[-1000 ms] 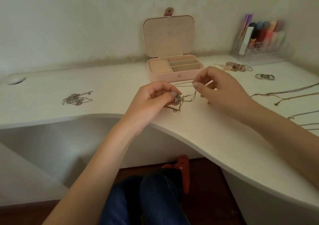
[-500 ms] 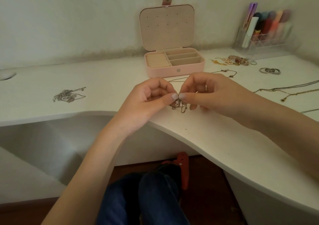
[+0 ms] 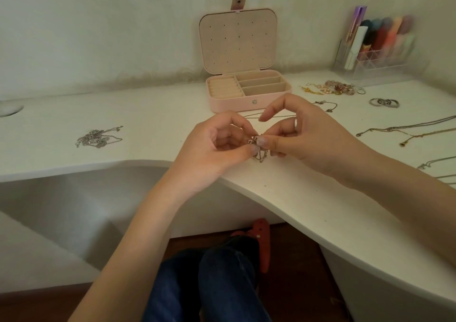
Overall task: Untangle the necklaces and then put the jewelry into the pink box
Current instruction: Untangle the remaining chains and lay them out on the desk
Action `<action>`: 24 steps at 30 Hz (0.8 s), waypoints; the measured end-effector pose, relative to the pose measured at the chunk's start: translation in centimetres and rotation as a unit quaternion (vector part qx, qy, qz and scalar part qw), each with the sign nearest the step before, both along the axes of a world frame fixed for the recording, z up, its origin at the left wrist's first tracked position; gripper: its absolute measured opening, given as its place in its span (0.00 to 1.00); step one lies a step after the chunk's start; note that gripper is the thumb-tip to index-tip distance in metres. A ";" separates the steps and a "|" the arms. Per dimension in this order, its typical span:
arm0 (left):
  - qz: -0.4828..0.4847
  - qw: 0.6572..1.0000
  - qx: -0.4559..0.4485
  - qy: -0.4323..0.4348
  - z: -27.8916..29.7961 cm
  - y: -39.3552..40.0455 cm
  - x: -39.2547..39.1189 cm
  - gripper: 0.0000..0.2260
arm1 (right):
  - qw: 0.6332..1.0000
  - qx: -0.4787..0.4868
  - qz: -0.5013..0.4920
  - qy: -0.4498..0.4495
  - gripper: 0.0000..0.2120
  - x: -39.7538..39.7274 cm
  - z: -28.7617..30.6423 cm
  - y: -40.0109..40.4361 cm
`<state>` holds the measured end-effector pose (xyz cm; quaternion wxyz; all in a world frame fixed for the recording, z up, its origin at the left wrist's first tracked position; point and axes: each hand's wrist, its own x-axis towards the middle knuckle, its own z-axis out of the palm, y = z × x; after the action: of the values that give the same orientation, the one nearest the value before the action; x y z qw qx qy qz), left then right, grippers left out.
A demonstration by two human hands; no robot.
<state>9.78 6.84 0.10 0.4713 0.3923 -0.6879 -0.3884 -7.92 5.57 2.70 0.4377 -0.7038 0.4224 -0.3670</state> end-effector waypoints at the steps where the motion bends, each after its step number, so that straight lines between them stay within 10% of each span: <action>1: 0.005 1.000 -0.003 -0.001 0.0 0.0 0.0 0.08 | 1.000 -0.002 0.000 -0.008 0.14 0.0 0.0 0.0; 24: 0.010 0.999 0.052 0.014 0.5 0.3 -0.1 0.05 | 0.995 0.046 0.055 -0.064 0.10 -0.6 0.7 0.0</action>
<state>9.70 7.16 0.65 0.4633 0.4179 -0.6563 -0.4242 -8.55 5.53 3.41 0.5152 -0.6801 0.3706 -0.3670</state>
